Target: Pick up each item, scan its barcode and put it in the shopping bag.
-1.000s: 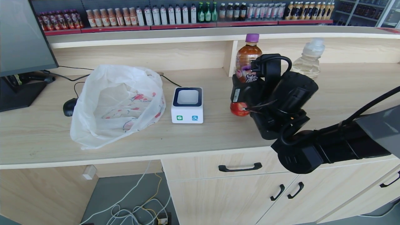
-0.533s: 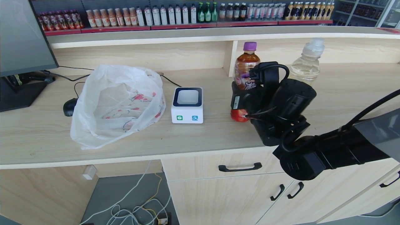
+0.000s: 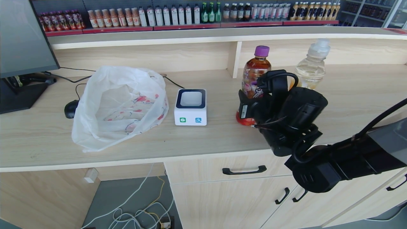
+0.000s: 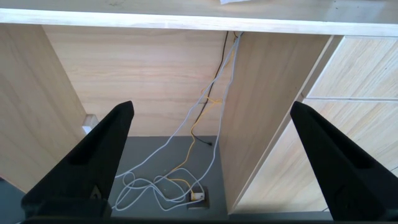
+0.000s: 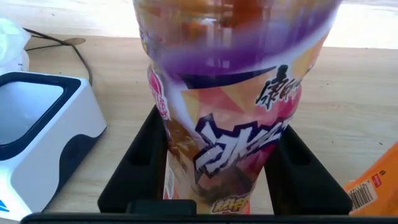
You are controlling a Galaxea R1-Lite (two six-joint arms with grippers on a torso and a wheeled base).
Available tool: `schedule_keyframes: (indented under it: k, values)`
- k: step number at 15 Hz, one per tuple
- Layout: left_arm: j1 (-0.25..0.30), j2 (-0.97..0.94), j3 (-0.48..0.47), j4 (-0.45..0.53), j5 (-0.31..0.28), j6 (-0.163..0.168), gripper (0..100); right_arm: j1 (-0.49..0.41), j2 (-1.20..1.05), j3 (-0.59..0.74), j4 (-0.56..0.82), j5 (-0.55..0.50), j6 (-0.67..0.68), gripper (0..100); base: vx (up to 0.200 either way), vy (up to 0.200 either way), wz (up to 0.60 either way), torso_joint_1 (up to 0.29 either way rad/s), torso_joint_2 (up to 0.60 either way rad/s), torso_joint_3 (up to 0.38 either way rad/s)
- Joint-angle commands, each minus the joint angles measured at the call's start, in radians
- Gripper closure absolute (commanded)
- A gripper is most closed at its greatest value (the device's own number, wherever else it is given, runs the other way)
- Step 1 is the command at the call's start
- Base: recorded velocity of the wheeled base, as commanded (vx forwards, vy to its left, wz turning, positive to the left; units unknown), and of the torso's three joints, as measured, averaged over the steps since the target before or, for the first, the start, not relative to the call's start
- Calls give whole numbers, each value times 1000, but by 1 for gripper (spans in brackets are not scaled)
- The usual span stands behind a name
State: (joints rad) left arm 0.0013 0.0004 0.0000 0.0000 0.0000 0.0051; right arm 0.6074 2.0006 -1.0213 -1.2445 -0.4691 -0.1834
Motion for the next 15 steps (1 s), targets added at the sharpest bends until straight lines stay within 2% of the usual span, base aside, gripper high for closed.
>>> schedule_keyframes:
  k: [1,2,3,8,15]
  values:
    - [0,0,0,0,0,1,0,2,-19,18,0,0,-1,100,0,0,0,0,0,0]
    - [0,0,0,0,0,-1,0,2,-23,21,0,1,-1,100,0,0,0,0,0,0]
    - [0,0,0,0,0,-1,0,0,-31,20,0,3,-1,0,0,0,0,0,0,0]
    - [0,0,0,0,0,-1,0,-3,-20,15,-7,4,-2,0,0,0,0,0,0,0]
    - [0,0,0,0,2,-1,0,-28,49,-60,-7,20,-16,0,0,0,0,0,0,0]
